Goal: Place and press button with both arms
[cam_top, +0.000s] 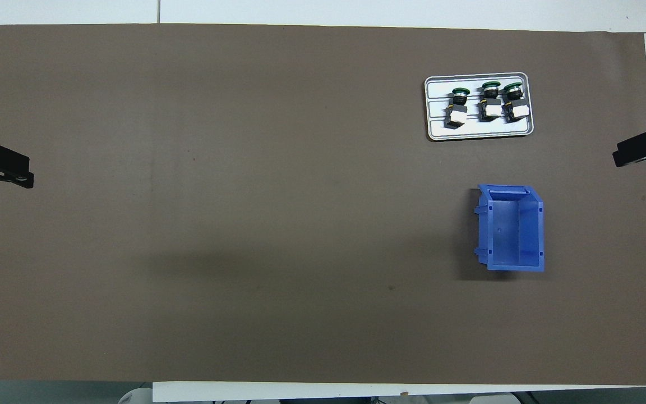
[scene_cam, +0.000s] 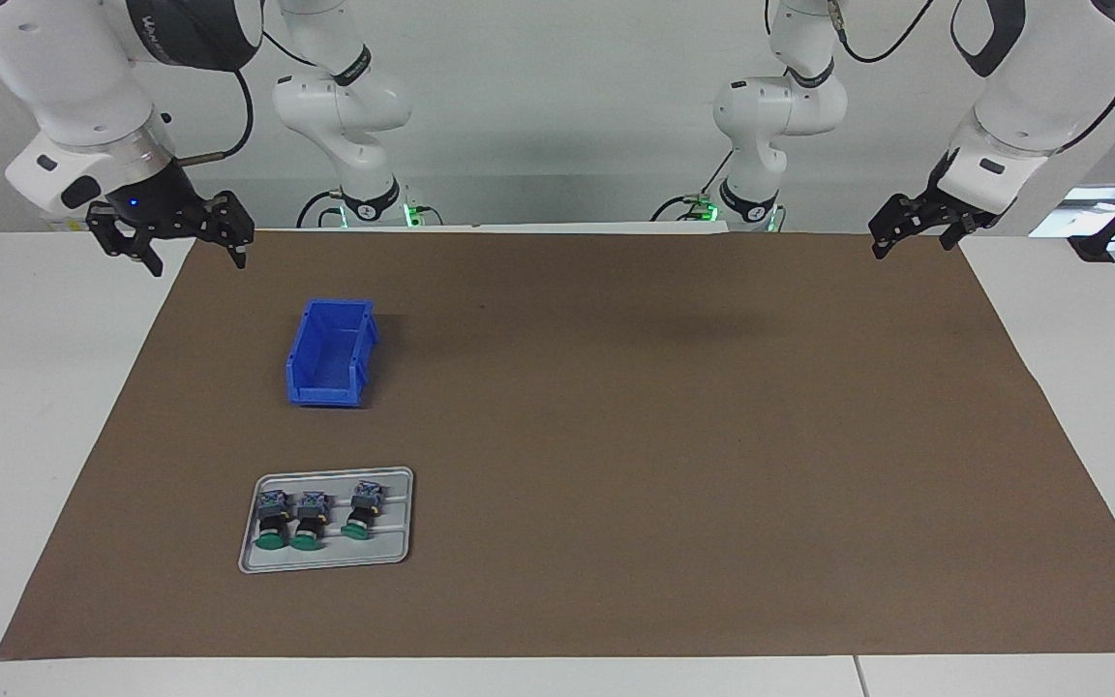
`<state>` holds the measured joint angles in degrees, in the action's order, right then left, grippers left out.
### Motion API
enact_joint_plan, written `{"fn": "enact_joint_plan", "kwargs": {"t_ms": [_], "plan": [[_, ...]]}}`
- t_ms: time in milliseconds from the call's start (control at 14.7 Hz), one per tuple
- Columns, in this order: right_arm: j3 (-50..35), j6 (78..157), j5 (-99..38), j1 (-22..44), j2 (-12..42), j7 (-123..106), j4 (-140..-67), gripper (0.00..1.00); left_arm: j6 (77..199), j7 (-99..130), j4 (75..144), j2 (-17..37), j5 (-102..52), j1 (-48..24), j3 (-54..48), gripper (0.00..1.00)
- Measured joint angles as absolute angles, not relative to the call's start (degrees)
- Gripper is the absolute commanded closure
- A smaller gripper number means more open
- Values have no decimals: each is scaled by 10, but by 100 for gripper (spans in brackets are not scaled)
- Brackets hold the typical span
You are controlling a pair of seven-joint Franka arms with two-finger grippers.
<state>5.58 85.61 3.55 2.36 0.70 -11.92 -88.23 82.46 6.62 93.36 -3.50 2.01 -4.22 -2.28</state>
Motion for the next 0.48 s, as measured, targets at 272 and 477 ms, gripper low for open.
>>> {"fn": "enact_joint_plan", "kwargs": {"t_ms": [272, 477], "plan": [[57, 855, 35, 21, 7, -119, -883, 0, 825, 66, 934, -35, 20, -42, -23, 0], [56, 854, 35, 21, 7, -119, -883, 0, 825, 66, 934, -35, 20, -42, -23, 0]]}}
